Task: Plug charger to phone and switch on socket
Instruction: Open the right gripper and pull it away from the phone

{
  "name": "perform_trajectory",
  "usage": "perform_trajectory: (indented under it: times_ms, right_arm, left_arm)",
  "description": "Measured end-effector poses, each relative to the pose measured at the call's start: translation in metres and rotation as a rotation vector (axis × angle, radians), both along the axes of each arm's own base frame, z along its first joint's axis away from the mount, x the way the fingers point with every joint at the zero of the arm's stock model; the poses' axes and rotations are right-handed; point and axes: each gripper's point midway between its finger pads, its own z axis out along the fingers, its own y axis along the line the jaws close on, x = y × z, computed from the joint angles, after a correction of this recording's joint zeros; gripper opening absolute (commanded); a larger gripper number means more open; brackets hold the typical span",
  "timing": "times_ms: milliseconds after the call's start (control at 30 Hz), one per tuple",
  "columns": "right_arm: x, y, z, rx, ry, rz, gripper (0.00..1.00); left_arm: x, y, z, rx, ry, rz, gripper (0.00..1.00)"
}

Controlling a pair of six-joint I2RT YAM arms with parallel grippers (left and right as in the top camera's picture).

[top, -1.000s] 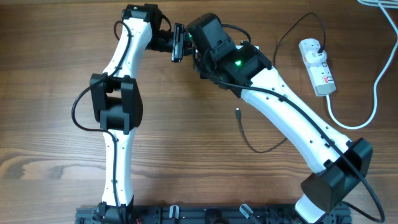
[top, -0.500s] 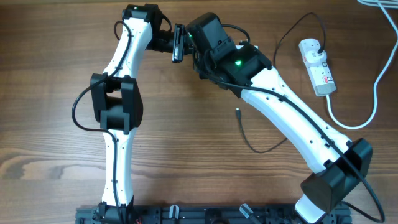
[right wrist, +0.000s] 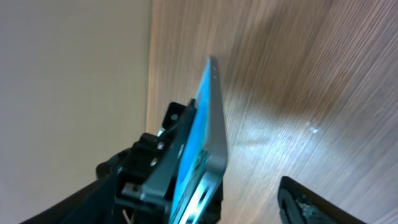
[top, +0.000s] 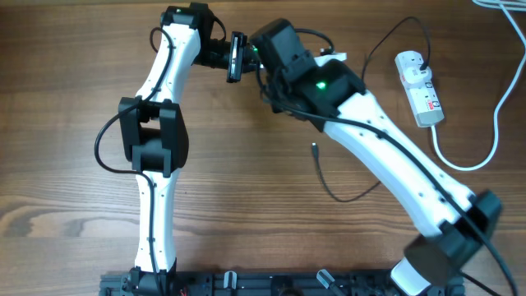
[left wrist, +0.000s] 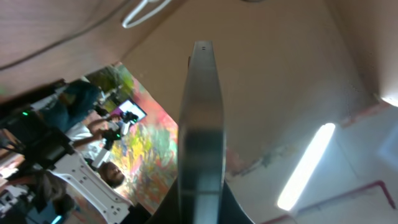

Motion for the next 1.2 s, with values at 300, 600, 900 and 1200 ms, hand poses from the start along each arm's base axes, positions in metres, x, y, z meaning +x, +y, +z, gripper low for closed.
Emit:
perform_trajectory:
  times_ms: [300,600,900,1200]
  right_arm:
    - [-0.048,-0.069,0.105,-0.098,-0.215,0.007,1.00]
    - [-0.099,-0.134,0.121,-0.484,-0.199,0.165,1.00]
    - [-0.113,-0.150,0.114,-0.738,-0.140,0.359,1.00]
    - [-0.119,-0.130,0.104,-0.856,-0.137,0.689,1.00]
  left_arm:
    - [0.005,0.013,-0.026,0.145,-0.043,0.005,0.04]
    - [-0.005,0.019,-0.034,0.166,-0.219,-0.055,0.04]
    - [-0.027,0.025,0.021,0.157,-0.542,-0.122,0.04]
    - [-0.081,0.058,0.126,0.423,-0.967,-0.177,0.04]
